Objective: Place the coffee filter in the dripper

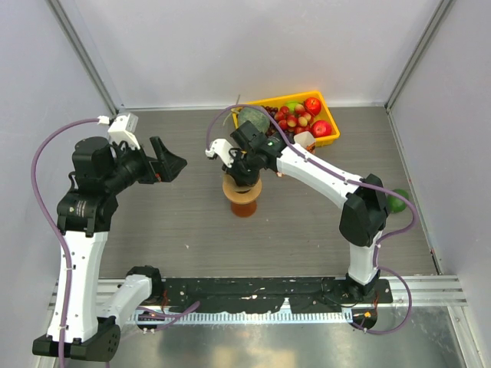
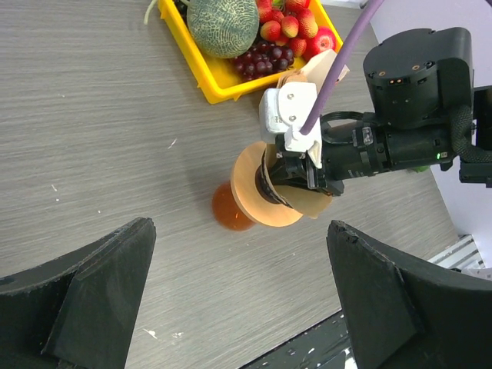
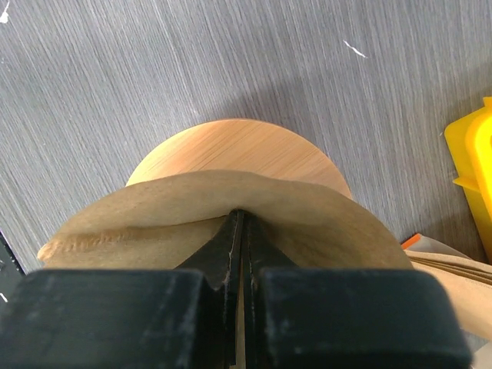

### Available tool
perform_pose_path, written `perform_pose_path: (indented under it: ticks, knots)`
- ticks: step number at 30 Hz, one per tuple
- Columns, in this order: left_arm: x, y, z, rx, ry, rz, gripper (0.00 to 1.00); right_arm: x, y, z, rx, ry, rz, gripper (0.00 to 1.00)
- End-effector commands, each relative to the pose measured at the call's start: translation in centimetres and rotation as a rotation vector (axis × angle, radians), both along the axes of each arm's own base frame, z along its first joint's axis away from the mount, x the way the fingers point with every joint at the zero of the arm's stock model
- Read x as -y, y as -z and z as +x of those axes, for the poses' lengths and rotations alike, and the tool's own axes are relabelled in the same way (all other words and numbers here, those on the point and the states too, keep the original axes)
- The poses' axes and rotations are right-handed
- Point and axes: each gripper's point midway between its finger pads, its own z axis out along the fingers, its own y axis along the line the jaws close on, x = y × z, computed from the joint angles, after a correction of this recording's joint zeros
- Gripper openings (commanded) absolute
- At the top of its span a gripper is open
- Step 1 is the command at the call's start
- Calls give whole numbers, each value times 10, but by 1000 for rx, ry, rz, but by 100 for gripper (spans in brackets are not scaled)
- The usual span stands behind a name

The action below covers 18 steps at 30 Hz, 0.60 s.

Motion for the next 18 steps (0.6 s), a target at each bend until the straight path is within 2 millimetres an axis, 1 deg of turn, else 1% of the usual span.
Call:
perform_pose_path:
  ticks: [1, 11, 14, 18]
  knots:
    - [0, -10, -3, 28, 13, 1, 97, -2, 4, 8, 33, -4, 2, 5]
    - [1, -7, -4, 21, 18, -3, 96, 2, 13, 4, 8, -6, -25, 5]
    - [1, -8, -4, 25, 21, -5, 96, 3, 11, 3, 5, -9, -32, 5]
    - [2, -7, -3, 27, 21, -12, 96, 3, 1, 4, 11, -7, -27, 5]
